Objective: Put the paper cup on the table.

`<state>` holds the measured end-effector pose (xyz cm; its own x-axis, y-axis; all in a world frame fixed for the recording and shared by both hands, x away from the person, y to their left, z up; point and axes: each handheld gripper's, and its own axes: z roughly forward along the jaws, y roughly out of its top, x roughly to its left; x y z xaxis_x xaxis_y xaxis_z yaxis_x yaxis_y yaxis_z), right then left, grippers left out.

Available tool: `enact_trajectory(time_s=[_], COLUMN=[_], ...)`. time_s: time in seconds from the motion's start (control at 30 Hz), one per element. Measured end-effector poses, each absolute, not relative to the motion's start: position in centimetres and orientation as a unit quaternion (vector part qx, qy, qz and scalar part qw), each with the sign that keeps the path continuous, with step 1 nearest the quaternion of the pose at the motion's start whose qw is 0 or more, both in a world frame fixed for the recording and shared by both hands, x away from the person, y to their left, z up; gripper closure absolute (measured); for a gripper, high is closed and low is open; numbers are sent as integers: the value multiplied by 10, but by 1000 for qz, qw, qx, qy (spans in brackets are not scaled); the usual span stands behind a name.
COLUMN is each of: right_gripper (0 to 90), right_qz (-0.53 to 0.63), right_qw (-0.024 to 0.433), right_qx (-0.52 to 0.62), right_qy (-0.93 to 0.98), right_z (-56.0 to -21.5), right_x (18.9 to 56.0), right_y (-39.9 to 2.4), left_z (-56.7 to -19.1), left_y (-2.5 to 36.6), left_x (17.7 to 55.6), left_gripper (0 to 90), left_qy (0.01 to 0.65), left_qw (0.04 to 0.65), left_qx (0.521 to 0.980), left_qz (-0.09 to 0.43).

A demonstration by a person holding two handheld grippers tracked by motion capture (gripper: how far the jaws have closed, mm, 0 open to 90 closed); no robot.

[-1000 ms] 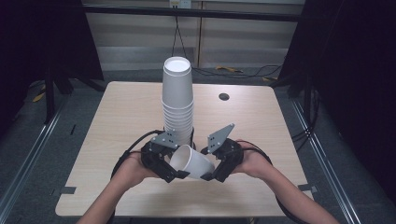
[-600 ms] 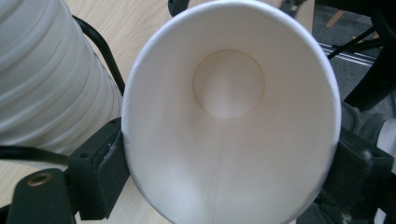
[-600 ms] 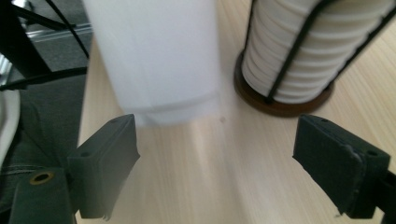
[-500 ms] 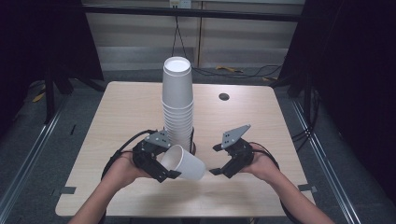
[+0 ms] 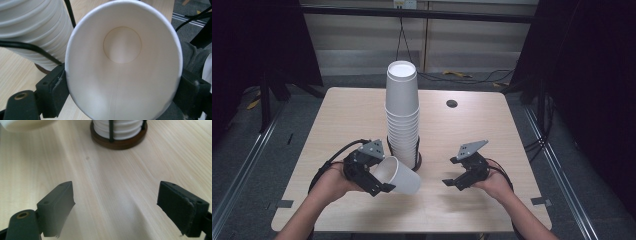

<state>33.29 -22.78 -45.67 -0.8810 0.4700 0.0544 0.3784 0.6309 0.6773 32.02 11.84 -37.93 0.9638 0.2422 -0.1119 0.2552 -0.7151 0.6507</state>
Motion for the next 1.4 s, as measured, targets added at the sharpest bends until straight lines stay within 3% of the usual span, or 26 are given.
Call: enact_trajectory(time_s=[0.73,1.4], right_gripper=[125,91], right_qz=[350,355], right_qw=[129,131], right_qx=[293,325], right_qy=[881,867], right_z=[-498,-505], right_x=[327,329], right_y=[-243,-246], left_z=[-382,-385], left_y=[152,186], left_x=[328,340], left_gripper=[132,130], left_qy=[172,206], left_qw=[305,253], left_qx=[937,945], left_qz=[2,25])
